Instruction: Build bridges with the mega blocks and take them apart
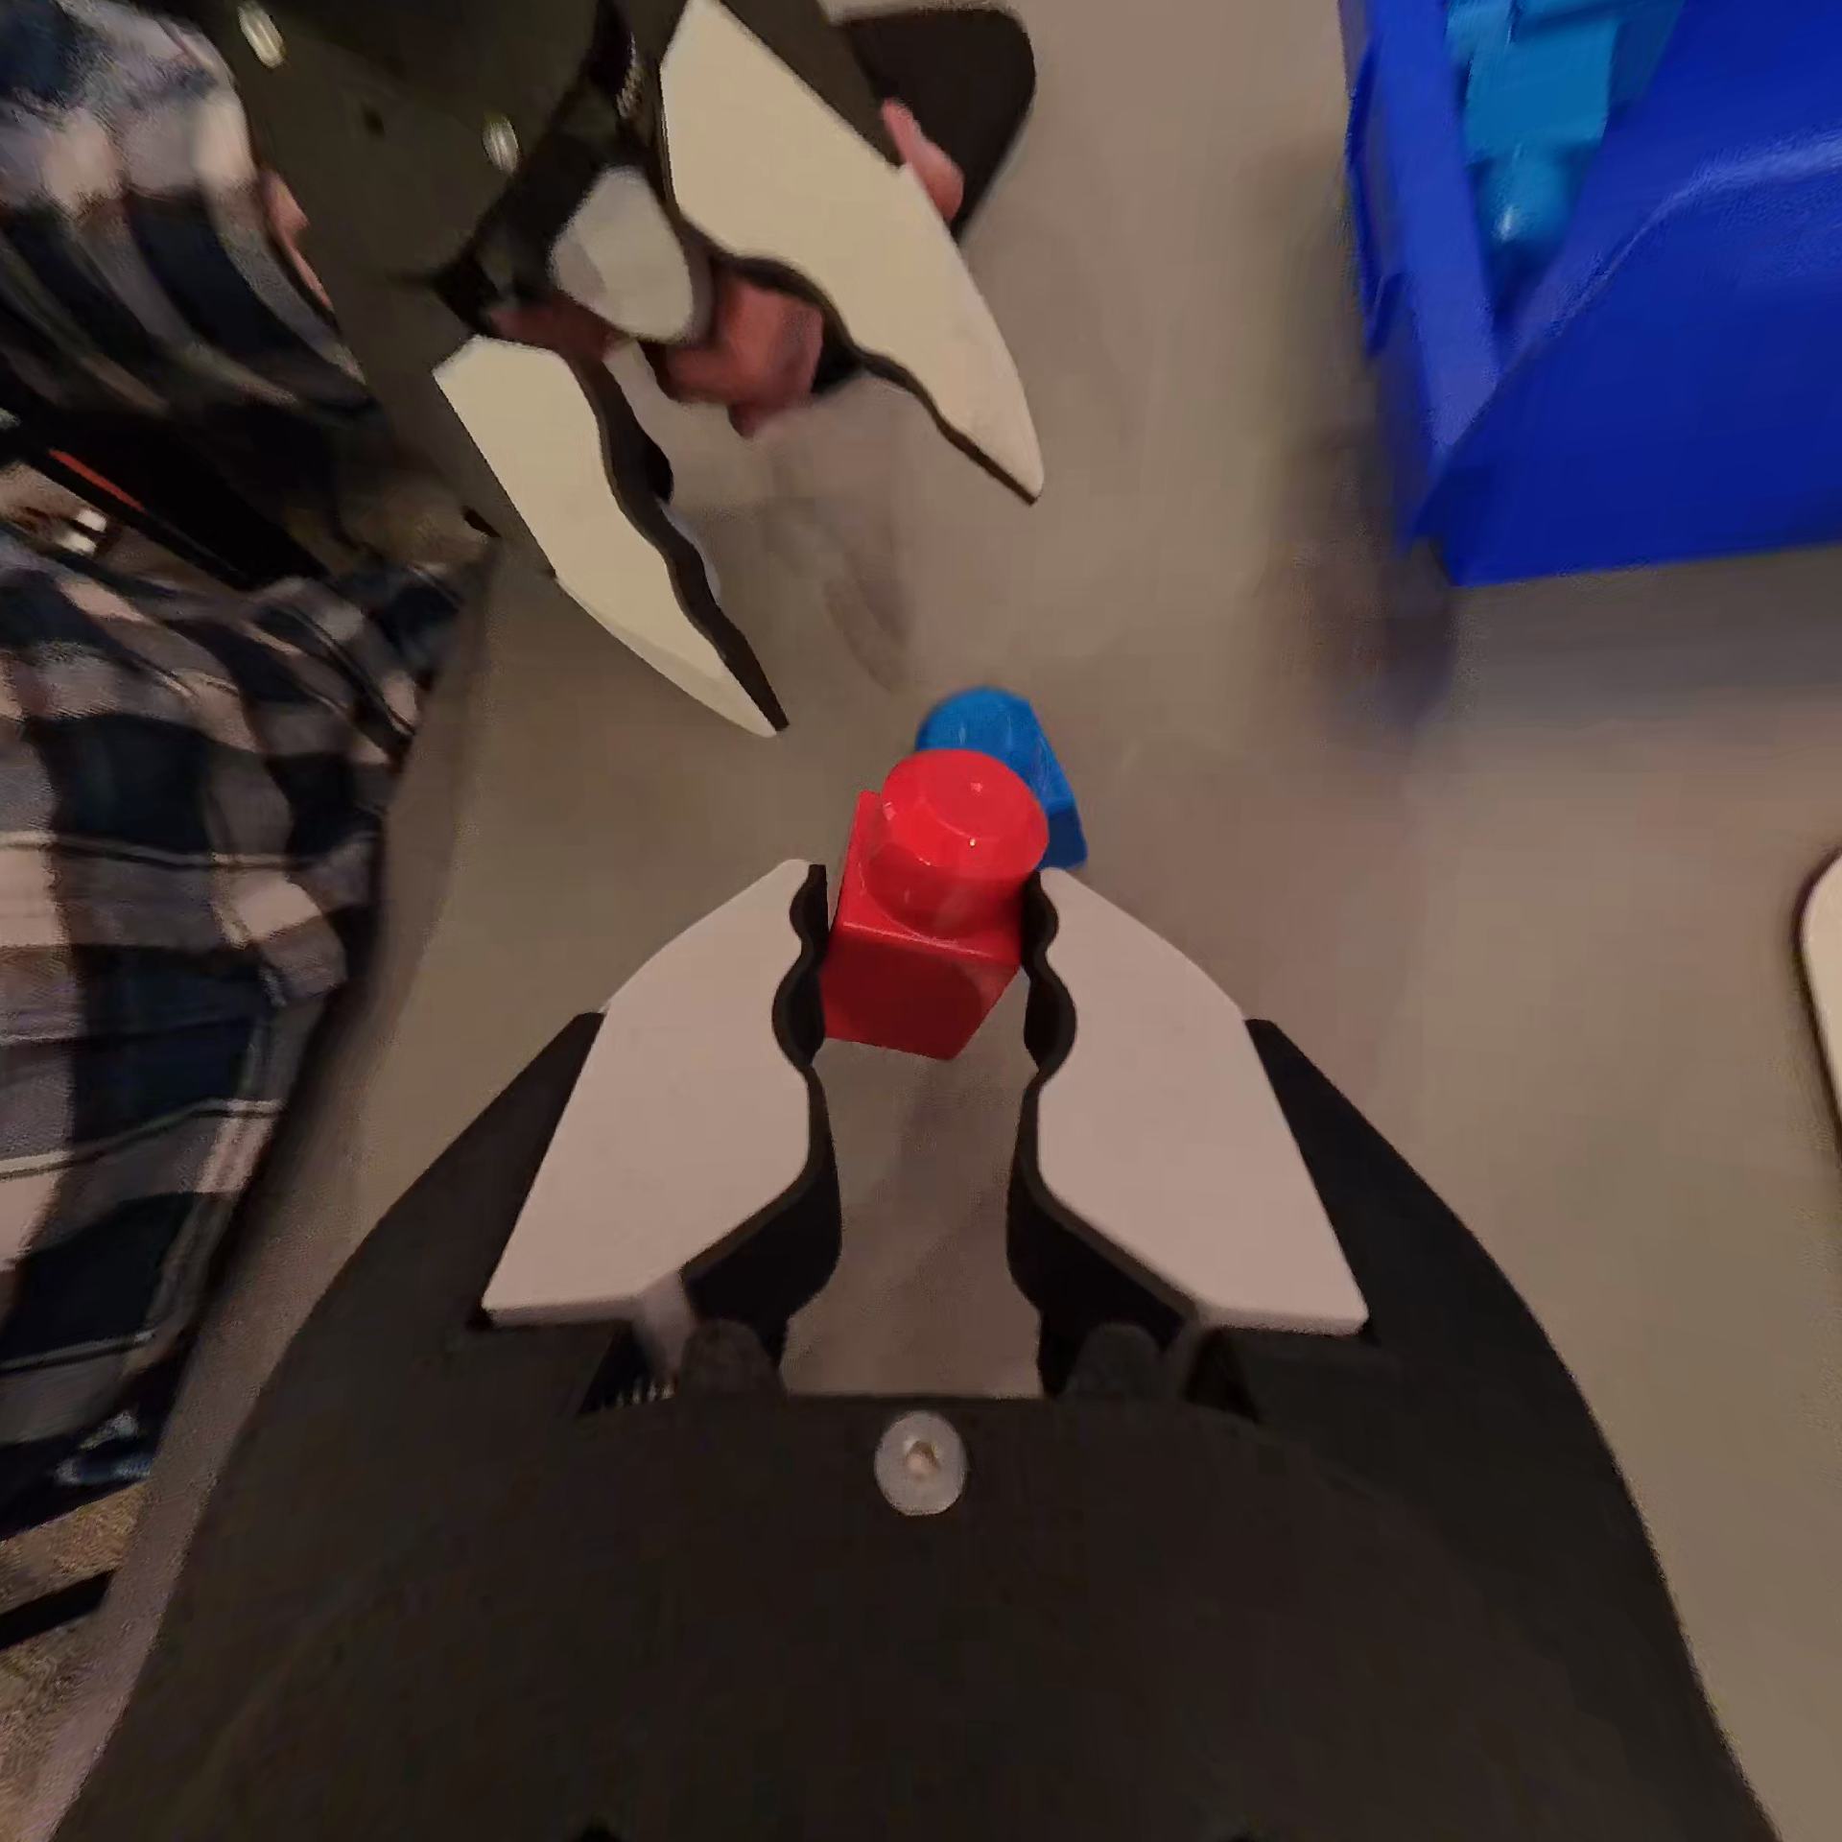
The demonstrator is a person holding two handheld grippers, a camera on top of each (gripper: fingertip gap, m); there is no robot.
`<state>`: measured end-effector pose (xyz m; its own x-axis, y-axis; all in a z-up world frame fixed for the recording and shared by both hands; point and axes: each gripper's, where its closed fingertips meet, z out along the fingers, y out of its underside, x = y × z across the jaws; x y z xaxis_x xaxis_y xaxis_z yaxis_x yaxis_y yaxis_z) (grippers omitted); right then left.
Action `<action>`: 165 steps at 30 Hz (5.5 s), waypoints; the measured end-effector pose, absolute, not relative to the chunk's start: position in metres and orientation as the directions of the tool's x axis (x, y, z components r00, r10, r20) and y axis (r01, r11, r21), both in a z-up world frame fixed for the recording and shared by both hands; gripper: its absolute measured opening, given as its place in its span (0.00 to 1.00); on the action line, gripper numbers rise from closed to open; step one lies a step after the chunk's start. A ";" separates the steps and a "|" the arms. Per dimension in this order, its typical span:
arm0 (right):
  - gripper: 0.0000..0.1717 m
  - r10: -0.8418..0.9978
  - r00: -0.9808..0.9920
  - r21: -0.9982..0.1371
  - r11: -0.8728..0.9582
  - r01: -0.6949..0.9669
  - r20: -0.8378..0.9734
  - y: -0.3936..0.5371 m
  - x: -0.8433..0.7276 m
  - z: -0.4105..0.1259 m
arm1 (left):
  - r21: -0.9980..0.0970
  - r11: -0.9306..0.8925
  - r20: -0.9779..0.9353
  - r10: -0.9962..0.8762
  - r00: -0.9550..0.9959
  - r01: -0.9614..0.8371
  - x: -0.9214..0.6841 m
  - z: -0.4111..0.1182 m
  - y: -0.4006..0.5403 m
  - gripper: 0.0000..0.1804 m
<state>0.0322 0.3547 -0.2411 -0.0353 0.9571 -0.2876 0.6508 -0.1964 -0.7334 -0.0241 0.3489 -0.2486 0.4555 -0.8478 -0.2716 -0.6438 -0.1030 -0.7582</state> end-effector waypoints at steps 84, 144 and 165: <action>0.07 0.923 0.131 -0.637 -0.347 0.689 -0.361 0.327 0.092 -0.271 | -0.687 -0.482 0.018 -0.759 0.651 -0.543 0.054 -0.298 0.313 0.70; 0.16 0.946 0.324 -0.589 -0.276 0.759 -0.027 0.468 0.091 -0.279 | -0.694 -0.342 0.095 -0.916 0.390 -0.633 0.055 -0.284 0.389 0.57; 0.39 0.950 0.251 -0.473 -0.311 0.825 -0.187 0.439 0.074 -0.304 | -0.709 -0.333 0.128 -0.927 0.352 -0.621 0.059 -0.273 0.415 0.49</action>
